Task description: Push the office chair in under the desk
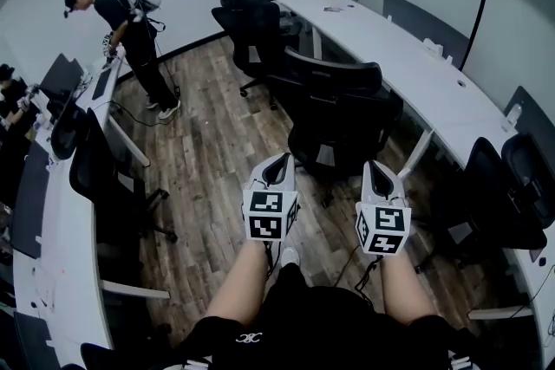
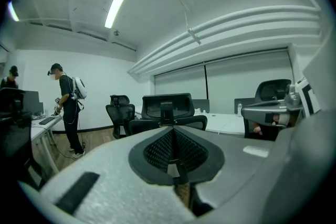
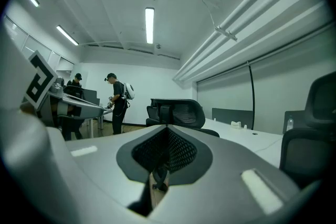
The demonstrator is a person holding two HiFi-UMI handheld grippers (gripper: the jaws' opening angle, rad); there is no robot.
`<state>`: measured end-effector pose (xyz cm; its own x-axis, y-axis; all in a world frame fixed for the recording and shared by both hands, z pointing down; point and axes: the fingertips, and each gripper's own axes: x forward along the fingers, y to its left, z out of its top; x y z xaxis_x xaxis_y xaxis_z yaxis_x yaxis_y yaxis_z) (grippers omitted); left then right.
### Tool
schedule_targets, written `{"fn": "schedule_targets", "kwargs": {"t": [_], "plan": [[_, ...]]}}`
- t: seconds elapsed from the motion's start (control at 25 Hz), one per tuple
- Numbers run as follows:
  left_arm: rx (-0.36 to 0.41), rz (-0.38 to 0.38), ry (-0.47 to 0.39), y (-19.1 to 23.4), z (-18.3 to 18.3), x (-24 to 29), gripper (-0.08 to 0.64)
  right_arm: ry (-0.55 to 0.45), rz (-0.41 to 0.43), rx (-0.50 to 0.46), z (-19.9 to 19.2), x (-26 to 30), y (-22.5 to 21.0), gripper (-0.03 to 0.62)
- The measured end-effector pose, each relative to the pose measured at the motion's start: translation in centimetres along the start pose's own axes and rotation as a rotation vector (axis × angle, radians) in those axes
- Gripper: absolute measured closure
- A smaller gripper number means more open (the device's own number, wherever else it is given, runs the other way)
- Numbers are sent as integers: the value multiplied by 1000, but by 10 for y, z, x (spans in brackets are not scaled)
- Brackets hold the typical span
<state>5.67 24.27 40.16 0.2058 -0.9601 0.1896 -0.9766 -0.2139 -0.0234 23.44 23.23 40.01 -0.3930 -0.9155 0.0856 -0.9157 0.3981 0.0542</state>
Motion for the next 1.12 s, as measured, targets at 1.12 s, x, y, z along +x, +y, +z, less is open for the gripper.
{"fn": "schedule_targets", "kwargs": {"t": [1.12], "plan": [[467,-397,103,123,-7,242,301,209,-70,-178,-19,201,-52,391]]}}
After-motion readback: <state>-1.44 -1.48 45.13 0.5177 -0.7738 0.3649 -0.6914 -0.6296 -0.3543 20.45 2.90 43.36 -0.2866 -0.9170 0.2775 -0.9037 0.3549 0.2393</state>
